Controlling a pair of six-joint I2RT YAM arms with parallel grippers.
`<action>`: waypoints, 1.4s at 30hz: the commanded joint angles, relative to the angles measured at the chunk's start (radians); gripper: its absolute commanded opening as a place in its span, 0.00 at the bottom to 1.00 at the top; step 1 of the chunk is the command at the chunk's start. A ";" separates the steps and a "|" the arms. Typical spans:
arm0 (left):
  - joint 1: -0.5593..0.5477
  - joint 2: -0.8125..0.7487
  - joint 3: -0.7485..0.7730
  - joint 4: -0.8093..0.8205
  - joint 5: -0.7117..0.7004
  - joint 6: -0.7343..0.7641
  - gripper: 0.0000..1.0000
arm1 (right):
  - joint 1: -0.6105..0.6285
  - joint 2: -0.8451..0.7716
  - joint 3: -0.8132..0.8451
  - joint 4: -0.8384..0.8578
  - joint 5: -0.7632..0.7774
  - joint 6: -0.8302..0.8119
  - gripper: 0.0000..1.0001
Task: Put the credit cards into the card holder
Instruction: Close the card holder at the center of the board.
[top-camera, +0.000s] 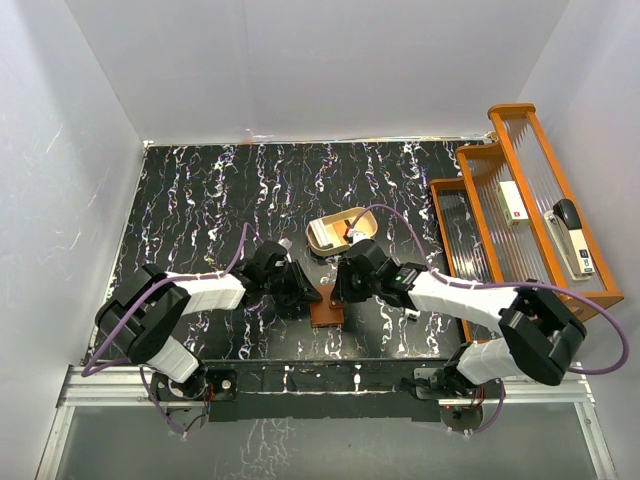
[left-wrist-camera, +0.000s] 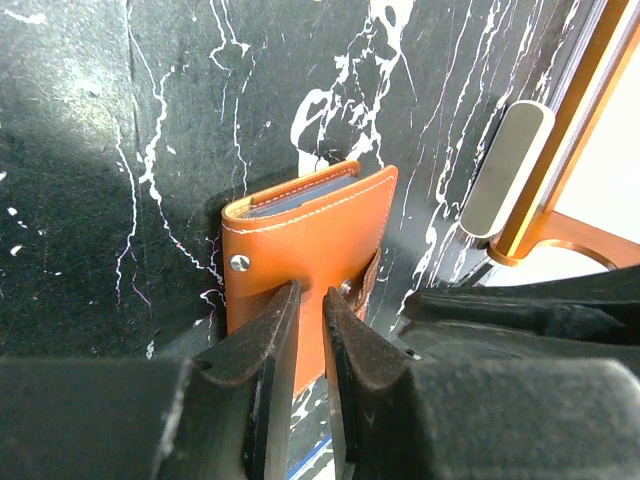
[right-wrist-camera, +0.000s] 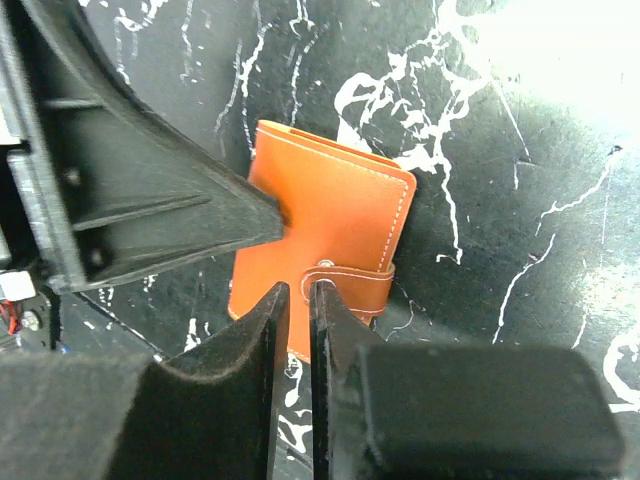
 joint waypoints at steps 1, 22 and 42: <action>-0.018 0.030 -0.015 -0.155 -0.036 0.054 0.17 | 0.002 -0.059 -0.017 0.043 0.026 0.019 0.15; -0.019 0.046 0.014 -0.178 -0.021 0.075 0.17 | 0.001 -0.004 -0.058 0.112 0.003 0.036 0.14; -0.019 0.047 0.004 -0.144 -0.001 0.063 0.17 | 0.001 0.059 -0.039 0.146 -0.018 0.029 0.10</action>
